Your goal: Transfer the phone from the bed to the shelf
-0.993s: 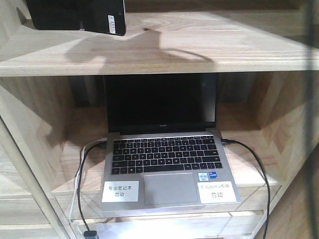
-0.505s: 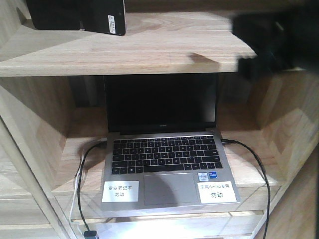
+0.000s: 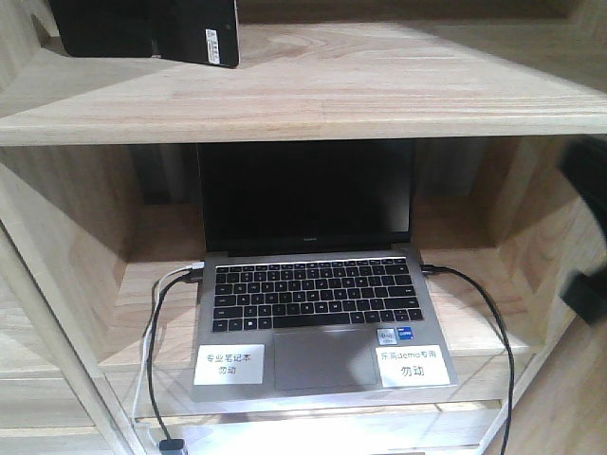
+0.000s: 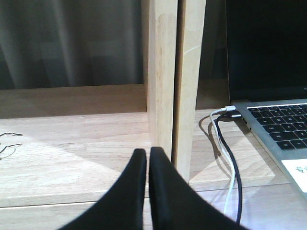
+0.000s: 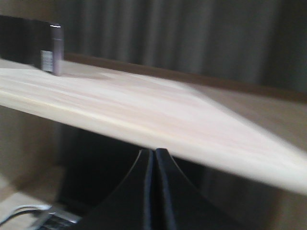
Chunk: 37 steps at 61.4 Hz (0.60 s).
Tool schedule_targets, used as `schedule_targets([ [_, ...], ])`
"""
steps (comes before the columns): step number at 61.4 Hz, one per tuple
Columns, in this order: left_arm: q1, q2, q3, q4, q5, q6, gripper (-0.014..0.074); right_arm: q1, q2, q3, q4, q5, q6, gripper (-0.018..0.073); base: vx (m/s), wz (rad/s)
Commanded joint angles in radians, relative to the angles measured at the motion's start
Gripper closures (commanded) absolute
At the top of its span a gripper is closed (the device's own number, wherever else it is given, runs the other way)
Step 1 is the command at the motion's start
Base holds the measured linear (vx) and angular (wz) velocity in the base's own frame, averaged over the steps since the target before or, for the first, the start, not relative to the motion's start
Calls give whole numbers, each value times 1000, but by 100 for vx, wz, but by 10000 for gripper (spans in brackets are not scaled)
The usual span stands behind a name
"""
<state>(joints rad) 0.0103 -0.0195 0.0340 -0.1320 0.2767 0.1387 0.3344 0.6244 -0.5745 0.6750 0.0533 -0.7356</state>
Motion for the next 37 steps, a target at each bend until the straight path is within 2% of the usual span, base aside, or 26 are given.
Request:
schedule_targets([
  [1,-3,-5,2,-7,-73,-4,596,-66,-55,40,28,-79,-1,564,0,0],
  [17,-3,-5,2,-7,-73,-4,596,-201,-212,203,41,-82,-2,564,0,0],
  [37,-3,-5,2,-7,-73,-4,596,-284,-417,364,76,-84,-1,564,0,0],
])
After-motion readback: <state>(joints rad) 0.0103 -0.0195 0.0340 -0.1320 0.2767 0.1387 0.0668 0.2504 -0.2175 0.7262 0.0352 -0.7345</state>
